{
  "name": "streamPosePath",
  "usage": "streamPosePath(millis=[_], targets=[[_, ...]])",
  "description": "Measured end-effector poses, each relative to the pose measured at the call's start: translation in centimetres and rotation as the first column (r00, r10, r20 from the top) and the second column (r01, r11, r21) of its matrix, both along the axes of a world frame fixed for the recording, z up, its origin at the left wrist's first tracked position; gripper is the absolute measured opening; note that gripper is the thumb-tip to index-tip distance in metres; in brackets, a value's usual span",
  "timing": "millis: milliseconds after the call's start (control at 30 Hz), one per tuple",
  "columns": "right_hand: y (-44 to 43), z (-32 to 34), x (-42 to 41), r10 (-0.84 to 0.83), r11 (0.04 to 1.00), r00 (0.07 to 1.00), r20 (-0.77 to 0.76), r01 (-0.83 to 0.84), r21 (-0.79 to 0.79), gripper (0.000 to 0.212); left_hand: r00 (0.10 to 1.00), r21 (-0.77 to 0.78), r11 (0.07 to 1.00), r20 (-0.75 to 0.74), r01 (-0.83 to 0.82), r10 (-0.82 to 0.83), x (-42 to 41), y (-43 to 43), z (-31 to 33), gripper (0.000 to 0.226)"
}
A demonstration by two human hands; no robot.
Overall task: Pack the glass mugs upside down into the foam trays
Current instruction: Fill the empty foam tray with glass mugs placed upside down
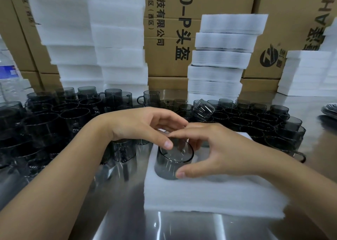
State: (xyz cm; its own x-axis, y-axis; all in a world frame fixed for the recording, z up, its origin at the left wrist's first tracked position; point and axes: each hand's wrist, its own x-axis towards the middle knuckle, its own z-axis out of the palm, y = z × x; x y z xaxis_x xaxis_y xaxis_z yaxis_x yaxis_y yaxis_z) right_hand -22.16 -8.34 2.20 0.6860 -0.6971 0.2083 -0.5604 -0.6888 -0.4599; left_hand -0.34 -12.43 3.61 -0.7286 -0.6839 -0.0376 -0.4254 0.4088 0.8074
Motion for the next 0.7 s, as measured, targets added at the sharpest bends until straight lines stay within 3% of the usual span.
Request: streamPosePath(millis=[100,167,333,433,600,700], targets=[[-0.1,-0.1,0.0,0.010,1.000,1.000,0.007,-0.010,-0.018,0.063,0.992,-0.049,0.998,0.119,-0.043,0.049,0.4,0.3,0.6,0.040],[-0.1,-0.2,0.1,0.039,0.999,0.999,-0.014,-0.039,-0.012,0.068,0.963,-0.050,0.996,0.255,-0.073,0.084,0.7,0.6,0.9,0.034],[-0.3,-0.3,0.2,0.005,1.000,0.999,-0.054,-0.004,0.026,0.069,0.881,-0.093,0.980,0.431,-0.174,0.197,1.0,0.8,1.0,0.054],[-0.4,-0.5,0.1,-0.006,0.998,0.995,-0.098,0.012,0.057,0.080,0.820,-0.063,0.982,0.542,-0.177,0.183,0.9,0.9,1.0,0.065],[-0.6,-0.7,0.1,-0.021,0.995,0.995,0.100,0.011,0.100,0.062,0.793,0.001,0.985,0.593,-0.173,0.139,1.0,1.1,1.2,0.058],[-0.8,-0.6,-0.1,0.000,0.992,0.993,0.122,-0.016,0.127,0.059,0.778,0.019,0.981,0.613,-0.193,0.141,0.7,1.3,1.3,0.053]])
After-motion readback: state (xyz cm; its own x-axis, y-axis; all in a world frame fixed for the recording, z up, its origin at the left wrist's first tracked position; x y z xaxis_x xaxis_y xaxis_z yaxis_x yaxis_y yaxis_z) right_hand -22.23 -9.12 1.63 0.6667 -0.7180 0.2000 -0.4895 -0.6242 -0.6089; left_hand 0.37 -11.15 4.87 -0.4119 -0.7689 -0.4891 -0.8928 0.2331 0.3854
